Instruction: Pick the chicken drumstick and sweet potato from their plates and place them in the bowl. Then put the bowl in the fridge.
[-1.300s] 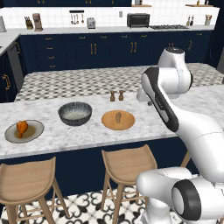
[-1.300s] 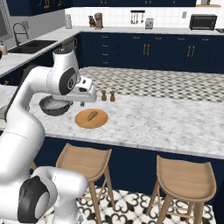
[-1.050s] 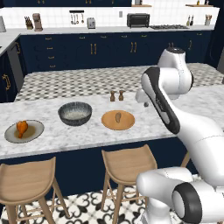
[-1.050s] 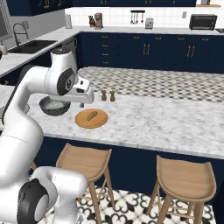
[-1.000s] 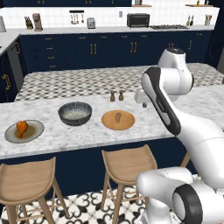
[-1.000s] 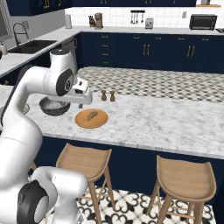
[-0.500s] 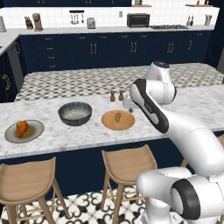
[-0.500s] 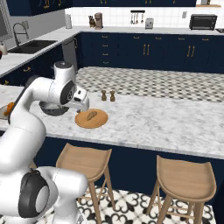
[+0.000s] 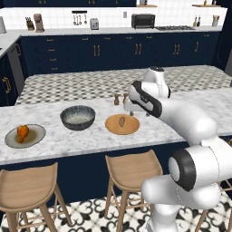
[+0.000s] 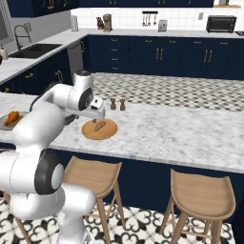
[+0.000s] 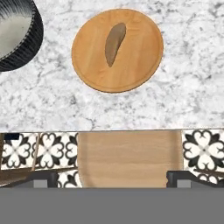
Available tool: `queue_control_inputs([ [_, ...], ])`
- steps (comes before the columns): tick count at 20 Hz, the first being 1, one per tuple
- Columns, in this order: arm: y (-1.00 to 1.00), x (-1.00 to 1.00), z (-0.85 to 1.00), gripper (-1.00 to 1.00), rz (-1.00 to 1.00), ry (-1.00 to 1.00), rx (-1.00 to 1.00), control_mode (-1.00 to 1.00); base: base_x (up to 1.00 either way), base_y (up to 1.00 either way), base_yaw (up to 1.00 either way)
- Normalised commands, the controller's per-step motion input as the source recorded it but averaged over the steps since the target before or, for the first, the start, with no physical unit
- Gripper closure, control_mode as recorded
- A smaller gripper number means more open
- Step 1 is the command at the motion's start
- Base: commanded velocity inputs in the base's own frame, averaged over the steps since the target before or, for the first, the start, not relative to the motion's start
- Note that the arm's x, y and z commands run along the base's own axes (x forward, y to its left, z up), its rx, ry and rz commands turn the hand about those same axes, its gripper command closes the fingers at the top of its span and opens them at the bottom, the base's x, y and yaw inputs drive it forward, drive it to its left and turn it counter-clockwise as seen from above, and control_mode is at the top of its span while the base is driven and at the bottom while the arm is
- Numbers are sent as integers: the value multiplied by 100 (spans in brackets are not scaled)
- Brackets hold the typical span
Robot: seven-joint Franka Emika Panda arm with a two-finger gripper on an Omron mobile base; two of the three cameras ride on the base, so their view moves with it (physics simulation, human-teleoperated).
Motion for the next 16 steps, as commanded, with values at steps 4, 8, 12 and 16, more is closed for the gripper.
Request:
queue_control_inputs([
  [4, 0, 62, -47, -100, 0, 7, -1, -100, 0, 0, 0],
  [8, 0, 71, -33, -100, 0, 5, -1, -100, 0, 0, 0],
  [12, 0, 58, -37, -100, 0, 3, -1, -100, 0, 0, 0],
  [16, 0, 41, -42, -100, -1, 1, -1, -100, 0, 0, 0],
])
